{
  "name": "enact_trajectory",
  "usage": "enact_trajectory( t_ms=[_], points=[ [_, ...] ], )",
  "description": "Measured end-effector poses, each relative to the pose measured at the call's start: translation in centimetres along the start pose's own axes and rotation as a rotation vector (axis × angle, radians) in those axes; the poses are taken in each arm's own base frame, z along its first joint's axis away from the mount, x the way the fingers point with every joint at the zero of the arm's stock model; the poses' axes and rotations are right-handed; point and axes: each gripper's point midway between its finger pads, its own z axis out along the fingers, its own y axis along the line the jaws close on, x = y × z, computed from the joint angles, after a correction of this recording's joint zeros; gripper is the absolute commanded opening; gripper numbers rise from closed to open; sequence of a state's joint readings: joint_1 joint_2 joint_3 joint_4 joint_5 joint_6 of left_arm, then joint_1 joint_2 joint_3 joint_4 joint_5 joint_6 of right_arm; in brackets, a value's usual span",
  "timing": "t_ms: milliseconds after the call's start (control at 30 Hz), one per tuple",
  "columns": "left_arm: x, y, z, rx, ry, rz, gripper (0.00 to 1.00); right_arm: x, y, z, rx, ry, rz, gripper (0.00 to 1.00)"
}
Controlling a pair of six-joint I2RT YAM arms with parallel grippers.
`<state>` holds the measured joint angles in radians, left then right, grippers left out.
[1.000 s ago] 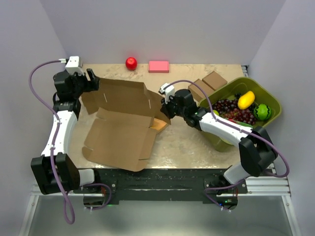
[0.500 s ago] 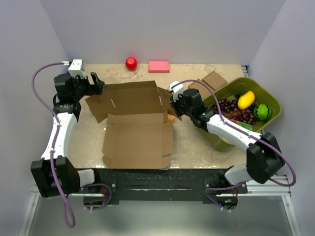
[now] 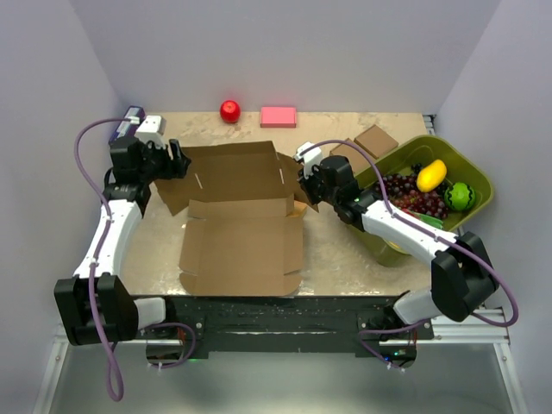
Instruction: Fold the paper box
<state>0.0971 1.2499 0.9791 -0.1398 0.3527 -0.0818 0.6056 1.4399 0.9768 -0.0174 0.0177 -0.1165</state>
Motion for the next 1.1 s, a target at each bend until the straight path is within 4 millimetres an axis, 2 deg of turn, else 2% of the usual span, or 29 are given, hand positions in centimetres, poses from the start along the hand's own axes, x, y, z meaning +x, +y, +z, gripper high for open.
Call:
enact_trajectory(
  t_ms=[67,100,167,200,300,433,533,633,700,733,767,933,1033,1100],
  points=[
    [0.2,-0.1,0.0,0.002,0.006,-0.003,0.45,0.0,0.0,0.0,0.000,0.000,0.000,0.00],
    [0.4,-0.2,0.1,0.002,0.009,-0.004,0.35,0.0,0.0,0.0,0.000,0.000,0.001,0.00],
    [0.6,-0.2,0.1,0.003,0.016,-0.004,0.24,0.0,0.0,0.1,0.001,0.000,0.003,0.01],
    [0.7,-0.3,0.2,0.004,0.017,-0.005,0.13,0.1,0.0,0.1,0.000,0.001,0.007,0.02],
    [0.9,-0.4,0.4,0.002,0.023,0.004,0.00,0.1,0.2,0.3,-0.006,-0.001,0.023,0.08],
    [1.0,-0.1,0.6,-0.024,0.015,0.024,0.00,0.0,0.6,0.8,-0.012,-0.007,0.044,0.13],
    [1.3,0.6,0.4,-0.069,0.011,0.026,0.00,-0.1,1.5,1.9,-0.023,0.005,0.052,0.29],
    [1.4,1.5,-0.1,-0.126,0.004,0.028,0.00,-0.9,1.9,3.2,-0.014,0.002,0.073,0.59],
    [1.2,2.1,-0.4,-0.168,-0.003,0.029,0.00,-1.3,1.9,3.7,0.002,-0.005,0.092,0.70],
    [1.2,2.4,-0.5,-0.184,-0.005,0.030,0.00,-1.4,1.8,3.7,0.009,-0.008,0.100,0.88],
    [1.1,2.7,-0.6,-0.202,-0.007,0.030,0.00,-1.4,1.8,3.7,0.014,-0.011,0.108,0.99],
    [1.1,3.6,-0.8,-0.257,-0.008,0.032,0.00,-1.8,0.1,2.9,0.112,-0.019,0.128,0.99],
    [1.0,3.8,-1.0,-0.271,-0.011,0.031,0.00,-3.1,-0.7,1.1,0.192,-0.058,0.137,0.98],
    [0.9,4.0,-1.1,-0.283,-0.016,0.031,0.00,-5.0,0.3,-0.7,0.207,-0.117,0.147,0.98]
  ],
)
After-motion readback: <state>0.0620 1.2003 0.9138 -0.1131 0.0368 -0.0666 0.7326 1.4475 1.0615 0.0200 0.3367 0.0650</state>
